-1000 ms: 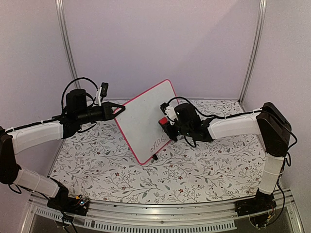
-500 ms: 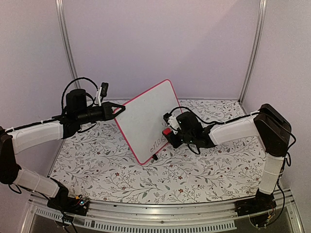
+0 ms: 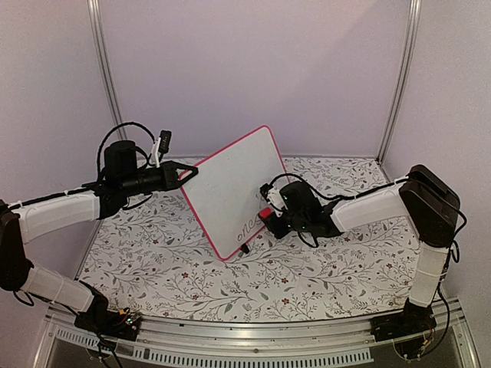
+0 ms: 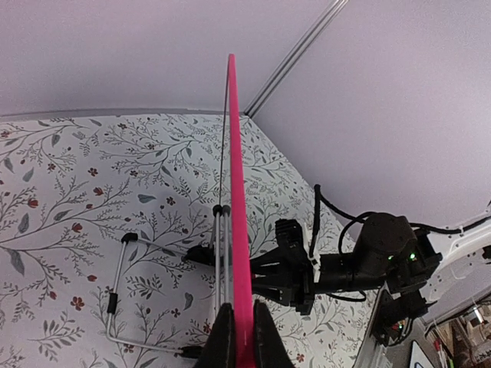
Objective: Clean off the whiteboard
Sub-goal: Erase the whiteboard at the center of the board.
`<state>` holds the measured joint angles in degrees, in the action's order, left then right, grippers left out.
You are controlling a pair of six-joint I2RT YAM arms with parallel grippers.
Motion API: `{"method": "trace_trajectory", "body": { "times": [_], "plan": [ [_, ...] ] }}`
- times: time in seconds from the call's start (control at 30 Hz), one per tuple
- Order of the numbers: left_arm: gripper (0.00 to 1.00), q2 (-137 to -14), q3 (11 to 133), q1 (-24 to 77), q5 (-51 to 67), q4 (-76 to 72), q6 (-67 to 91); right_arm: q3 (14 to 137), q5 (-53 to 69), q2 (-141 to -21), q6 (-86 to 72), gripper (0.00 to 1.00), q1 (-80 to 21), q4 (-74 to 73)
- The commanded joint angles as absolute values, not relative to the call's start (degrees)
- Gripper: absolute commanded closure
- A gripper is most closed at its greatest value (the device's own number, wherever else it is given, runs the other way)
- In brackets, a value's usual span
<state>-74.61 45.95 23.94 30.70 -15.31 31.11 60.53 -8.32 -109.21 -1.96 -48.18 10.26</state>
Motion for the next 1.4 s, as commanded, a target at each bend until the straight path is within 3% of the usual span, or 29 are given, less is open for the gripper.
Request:
{"method": "trace_trajectory", "body": {
  "times": [0.0,0.77,1.37],
  "plan": [
    [1.0,-73.63,45.83,25.71,39.12,-18.31,33.65,58.84,-7.69,-109.03,-2.9,0.77,-47.9,10.28],
    [1.0,-73.56,45.9,25.8,39.24,-18.31,33.6,73.9,-6.96,-111.26,1.99,0.76,-45.61,8.16],
    [1.0,-73.83,45.87,25.84,39.2,-18.28,33.62,59.19,-2.7,-110.27,-4.25,0.77,-45.43,12.86]
  ]
}}
